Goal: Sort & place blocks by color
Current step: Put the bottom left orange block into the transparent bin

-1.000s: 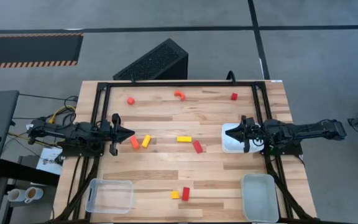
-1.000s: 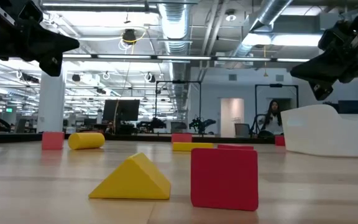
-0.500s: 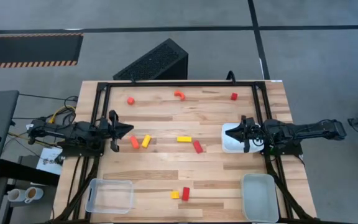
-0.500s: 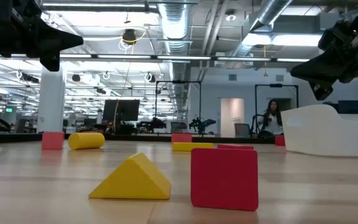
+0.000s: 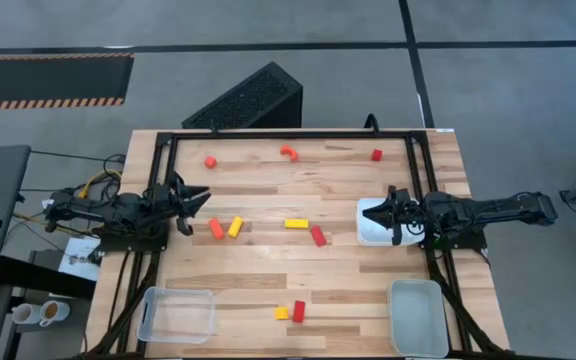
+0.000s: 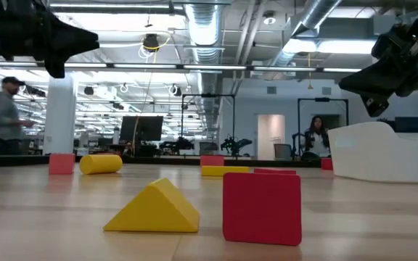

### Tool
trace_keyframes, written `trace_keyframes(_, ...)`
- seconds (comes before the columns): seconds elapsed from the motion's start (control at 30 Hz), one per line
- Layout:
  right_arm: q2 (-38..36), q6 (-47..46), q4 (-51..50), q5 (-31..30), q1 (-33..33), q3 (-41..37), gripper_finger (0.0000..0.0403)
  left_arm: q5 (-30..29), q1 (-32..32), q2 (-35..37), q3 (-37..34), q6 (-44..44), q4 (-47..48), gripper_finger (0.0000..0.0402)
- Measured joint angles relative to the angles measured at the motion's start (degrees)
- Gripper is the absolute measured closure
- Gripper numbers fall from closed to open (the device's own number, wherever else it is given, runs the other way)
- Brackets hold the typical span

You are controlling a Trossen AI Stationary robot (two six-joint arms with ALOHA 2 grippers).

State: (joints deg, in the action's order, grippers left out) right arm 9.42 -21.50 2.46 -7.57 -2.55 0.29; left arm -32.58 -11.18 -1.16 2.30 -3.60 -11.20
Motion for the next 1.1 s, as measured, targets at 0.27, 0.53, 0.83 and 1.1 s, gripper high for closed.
trace_keyframes(0.27,0.0,0.0,0.0,0.0,0.0,0.0,0.0346,-1.3,0.0,-8.9,6.3,-1.5,0.3,0.0246)
trace_keyframes(0.53,0.0,0.0,0.0,0.0,0.0,0.0,0.0346,-2.2,0.0,-21.1,13.4,-1.6,6.5,0.0216)
trace_keyframes(0.83,0.0,0.0,0.0,0.0,0.0,0.0,0.0346,0.5,0.0,-30.5,19.0,-10.2,18.7,0.0171)
trace_keyframes(1.1,0.0,0.0,0.0,0.0,0.0,0.0,0.0346,4.2,0.5,-43.8,25.9,-15.1,30.7,0.0114)
